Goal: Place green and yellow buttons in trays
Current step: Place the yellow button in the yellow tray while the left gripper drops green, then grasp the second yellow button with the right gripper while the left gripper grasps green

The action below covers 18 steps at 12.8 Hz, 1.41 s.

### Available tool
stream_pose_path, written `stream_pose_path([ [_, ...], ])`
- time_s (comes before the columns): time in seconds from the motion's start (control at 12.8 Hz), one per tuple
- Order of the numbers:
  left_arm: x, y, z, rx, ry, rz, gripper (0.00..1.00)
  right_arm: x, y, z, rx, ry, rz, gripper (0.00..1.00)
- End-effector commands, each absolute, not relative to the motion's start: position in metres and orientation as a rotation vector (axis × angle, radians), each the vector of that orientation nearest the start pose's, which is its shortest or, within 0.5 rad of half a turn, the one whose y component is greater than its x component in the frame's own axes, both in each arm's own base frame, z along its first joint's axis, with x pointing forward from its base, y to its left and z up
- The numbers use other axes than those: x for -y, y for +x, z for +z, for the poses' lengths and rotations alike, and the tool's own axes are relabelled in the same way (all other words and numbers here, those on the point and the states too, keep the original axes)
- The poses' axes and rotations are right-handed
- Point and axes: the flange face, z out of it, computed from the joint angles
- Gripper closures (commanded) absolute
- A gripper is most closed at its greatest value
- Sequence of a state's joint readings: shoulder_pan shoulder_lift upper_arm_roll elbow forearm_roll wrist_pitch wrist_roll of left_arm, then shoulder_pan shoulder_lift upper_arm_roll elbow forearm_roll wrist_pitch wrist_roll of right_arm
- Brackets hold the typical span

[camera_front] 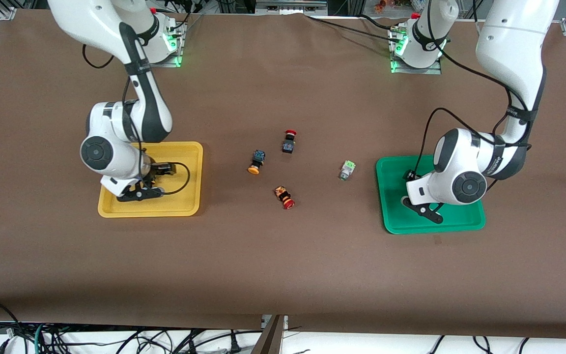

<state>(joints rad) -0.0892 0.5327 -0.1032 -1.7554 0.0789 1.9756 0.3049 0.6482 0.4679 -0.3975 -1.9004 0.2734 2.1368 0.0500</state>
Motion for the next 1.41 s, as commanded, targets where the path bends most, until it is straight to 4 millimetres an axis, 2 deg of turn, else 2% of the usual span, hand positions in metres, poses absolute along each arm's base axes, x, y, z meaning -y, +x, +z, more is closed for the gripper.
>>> stream_pose_path([
  [0.0,0.161,0.593,0.305,-0.813,-3.014,0.456,0.00,-0.256,0.567,0.262,-0.161,-3.066,0.325,0.21],
  [0.08,0.189,0.586,0.302,-0.730,-3.057,0.460,0.00,-0.284,0.559,0.257,-0.251,-3.040,0.341,0.21],
  [0.24,0.240,0.577,0.278,-0.581,-3.110,0.398,0.00,-0.331,0.551,0.245,-0.403,-2.974,0.346,0.21],
  [0.39,0.273,0.564,0.240,-0.615,-3.122,0.353,0.00,-0.364,0.542,0.225,-0.488,-2.955,0.290,0.21],
  [0.63,0.279,0.547,0.200,-0.635,-3.145,0.257,0.00,-0.406,0.519,0.188,-0.530,-2.955,0.170,0.19],
  [0.71,0.283,0.544,0.194,-0.646,-3.149,0.245,0.00,-0.414,0.513,0.179,-0.537,-2.952,0.138,0.19],
  [0.86,0.285,0.541,0.175,-0.645,-3.153,0.264,0.00,-0.418,0.510,0.176,-0.560,-2.947,0.128,0.19],
  [0.94,0.286,0.540,0.171,-0.648,-3.153,0.272,0.00,-0.417,0.509,0.175,-0.541,-2.954,0.131,0.25],
  [1.02,0.286,0.539,0.170,-0.650,-3.153,0.274,0.32,-0.416,0.509,0.173,-0.522,-2.963,0.139,0.45],
  [1.1,0.286,0.540,0.173,-0.646,-3.153,0.269,0.62,-0.415,0.511,0.176,-0.479,-2.966,0.130,0.72],
  [1.18,0.284,0.541,0.174,-0.644,-3.152,0.276,0.77,-0.410,0.513,0.178,-0.441,-2.976,0.144,0.91],
  [1.25,0.283,0.541,0.176,-0.645,-3.150,0.280,0.89,-0.400,0.517,0.183,-0.380,-2.999,0.180,1.00],
  [1.33,0.282,0.543,0.182,-0.643,-3.150,0.270,0.95,-0.383,0.527,0.194,-0.336,-3.022,0.204,1.00],
])
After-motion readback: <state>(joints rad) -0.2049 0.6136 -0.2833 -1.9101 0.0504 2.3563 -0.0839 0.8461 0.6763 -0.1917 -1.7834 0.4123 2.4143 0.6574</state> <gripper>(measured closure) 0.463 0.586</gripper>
